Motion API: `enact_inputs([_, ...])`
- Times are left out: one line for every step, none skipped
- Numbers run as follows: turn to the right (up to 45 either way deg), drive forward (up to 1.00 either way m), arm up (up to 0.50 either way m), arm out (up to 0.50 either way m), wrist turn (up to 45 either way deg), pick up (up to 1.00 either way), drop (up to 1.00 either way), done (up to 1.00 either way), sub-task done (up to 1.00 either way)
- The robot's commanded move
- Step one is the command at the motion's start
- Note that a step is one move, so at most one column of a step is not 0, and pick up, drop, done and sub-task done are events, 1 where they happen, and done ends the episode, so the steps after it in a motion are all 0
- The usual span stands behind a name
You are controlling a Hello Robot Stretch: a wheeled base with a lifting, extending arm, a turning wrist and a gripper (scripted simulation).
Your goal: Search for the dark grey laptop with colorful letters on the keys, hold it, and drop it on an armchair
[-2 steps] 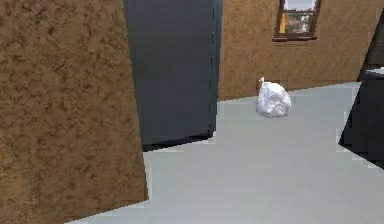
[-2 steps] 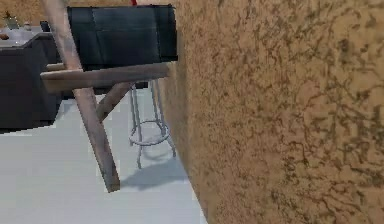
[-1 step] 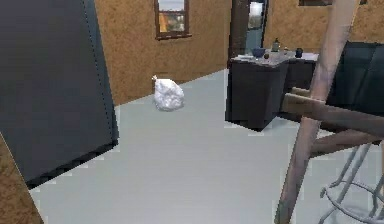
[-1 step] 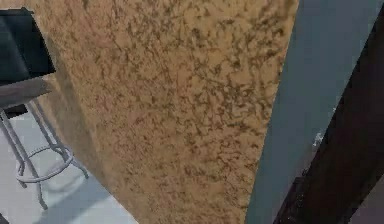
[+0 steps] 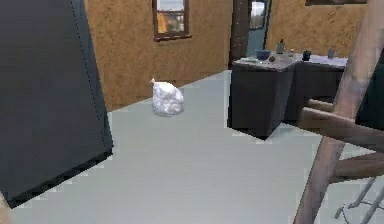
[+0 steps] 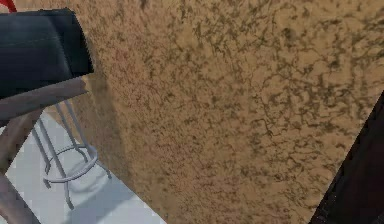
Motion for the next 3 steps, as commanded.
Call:
enact_inputs([6.0, 0.0, 0.0, 0.0, 0.0, 0.0, 0.0, 0.0, 0.0])
enact_inputs([0.0, 1.0, 0.0, 0.0, 0.0, 0.0, 0.0, 0.0, 0.0])
enact_inputs([0.0, 1.0, 0.0, 0.0, 0.0, 0.0, 0.0, 0.0, 0.0])
